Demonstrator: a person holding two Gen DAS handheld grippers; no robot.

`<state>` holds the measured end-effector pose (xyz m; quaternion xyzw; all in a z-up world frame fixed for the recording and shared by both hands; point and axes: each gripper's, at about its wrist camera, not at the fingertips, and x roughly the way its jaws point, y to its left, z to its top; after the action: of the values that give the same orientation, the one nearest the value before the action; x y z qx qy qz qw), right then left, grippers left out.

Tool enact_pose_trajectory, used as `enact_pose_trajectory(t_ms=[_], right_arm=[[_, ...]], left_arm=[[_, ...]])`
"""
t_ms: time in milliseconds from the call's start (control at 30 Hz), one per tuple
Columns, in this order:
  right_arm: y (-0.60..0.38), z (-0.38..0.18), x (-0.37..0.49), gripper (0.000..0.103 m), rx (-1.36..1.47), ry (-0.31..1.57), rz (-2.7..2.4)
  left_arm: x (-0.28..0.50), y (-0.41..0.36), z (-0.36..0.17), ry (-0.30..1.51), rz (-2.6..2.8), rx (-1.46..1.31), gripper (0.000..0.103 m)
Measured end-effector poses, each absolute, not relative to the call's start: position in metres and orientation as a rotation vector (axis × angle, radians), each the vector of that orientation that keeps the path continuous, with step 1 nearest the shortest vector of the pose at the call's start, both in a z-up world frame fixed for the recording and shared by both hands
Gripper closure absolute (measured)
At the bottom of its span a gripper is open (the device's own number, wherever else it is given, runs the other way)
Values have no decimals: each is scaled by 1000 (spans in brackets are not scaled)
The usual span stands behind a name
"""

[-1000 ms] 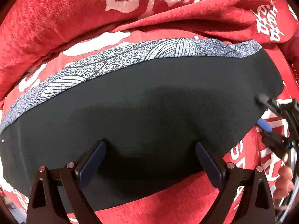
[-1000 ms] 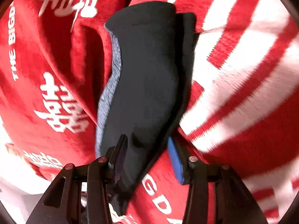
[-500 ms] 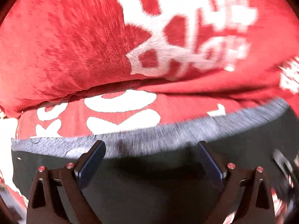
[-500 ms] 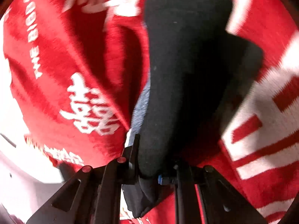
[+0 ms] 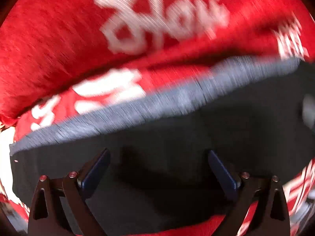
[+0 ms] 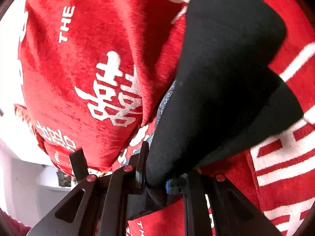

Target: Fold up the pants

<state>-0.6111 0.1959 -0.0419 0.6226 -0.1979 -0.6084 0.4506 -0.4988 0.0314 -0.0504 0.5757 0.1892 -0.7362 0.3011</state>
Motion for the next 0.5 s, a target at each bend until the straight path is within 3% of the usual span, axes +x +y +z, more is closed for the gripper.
enact_pose_trajectory(t_ms=[100,233,500], right_arm=[[174,-25,-589,88,1516,-244,-1535],[150,8,-553,88,1390,10,-1594],[72,33,-438,88,1129,604,-1621]], left_arm=[[-490,64,-66,401,-1981,1553,2],[-456,42,-51,605,-1979,1542,2],[-322,-35,-3,657,-1879,1352,2]])
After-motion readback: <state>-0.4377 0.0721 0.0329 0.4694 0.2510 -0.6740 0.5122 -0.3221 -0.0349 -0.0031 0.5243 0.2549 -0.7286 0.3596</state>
